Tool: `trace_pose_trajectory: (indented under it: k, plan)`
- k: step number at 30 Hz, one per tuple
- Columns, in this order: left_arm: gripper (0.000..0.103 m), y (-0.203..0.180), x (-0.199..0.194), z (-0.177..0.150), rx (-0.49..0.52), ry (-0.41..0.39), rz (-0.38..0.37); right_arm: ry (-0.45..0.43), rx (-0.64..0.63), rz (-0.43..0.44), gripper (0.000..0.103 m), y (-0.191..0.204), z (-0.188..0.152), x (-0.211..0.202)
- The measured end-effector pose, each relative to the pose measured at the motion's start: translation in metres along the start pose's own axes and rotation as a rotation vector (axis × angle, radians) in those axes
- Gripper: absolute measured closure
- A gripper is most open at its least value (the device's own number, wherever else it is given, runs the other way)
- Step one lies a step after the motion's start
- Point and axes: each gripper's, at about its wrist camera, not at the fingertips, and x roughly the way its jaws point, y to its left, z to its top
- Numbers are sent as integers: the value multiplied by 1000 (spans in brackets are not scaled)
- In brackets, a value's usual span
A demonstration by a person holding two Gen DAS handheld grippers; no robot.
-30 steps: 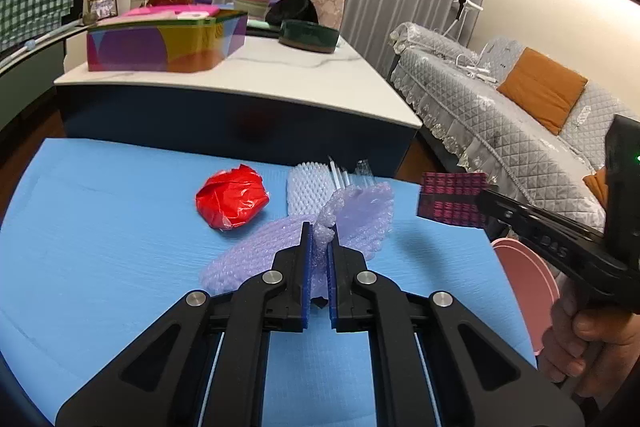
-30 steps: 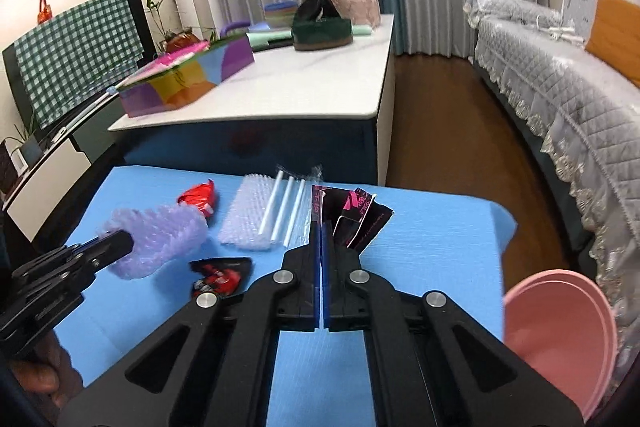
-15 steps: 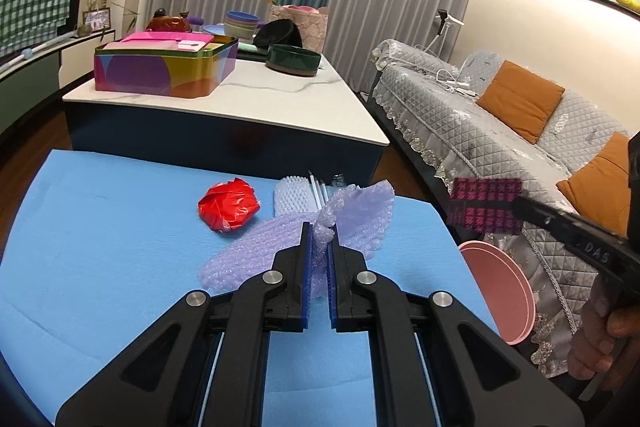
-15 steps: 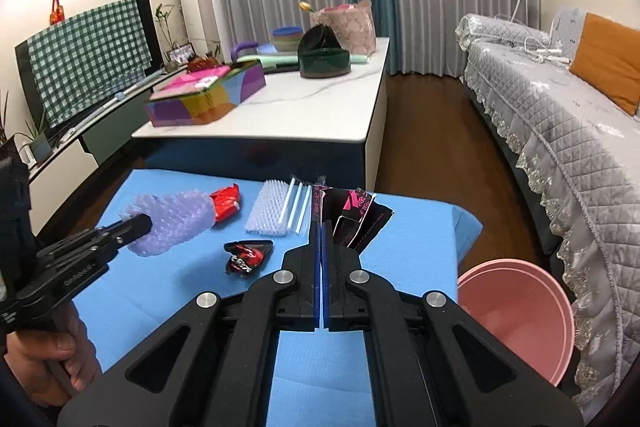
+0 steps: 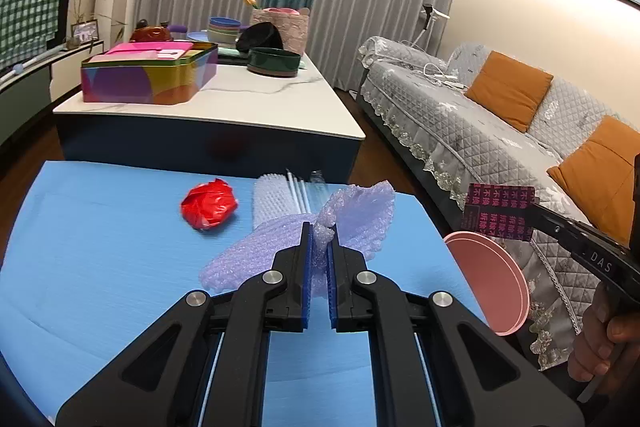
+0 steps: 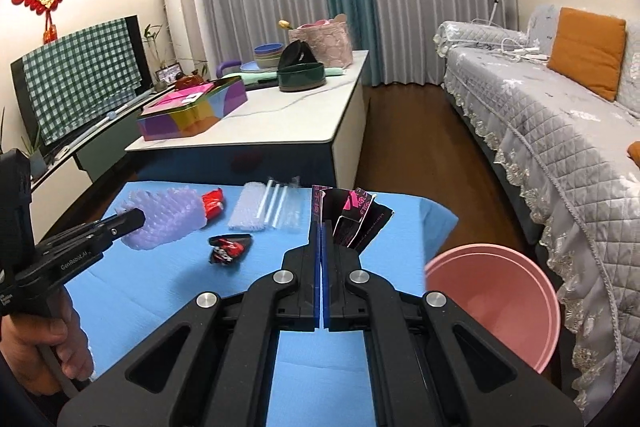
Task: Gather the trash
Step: 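Carry the foam net and maroon packet in both tools over the pink bin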
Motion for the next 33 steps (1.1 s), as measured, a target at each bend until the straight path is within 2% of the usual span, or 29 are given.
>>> trace_pose_trajectory:
  k: [33]
  plan:
    - [97, -72, 30, -2, 65, 31, -85, -18, 74, -102, 102, -73, -16, -24]
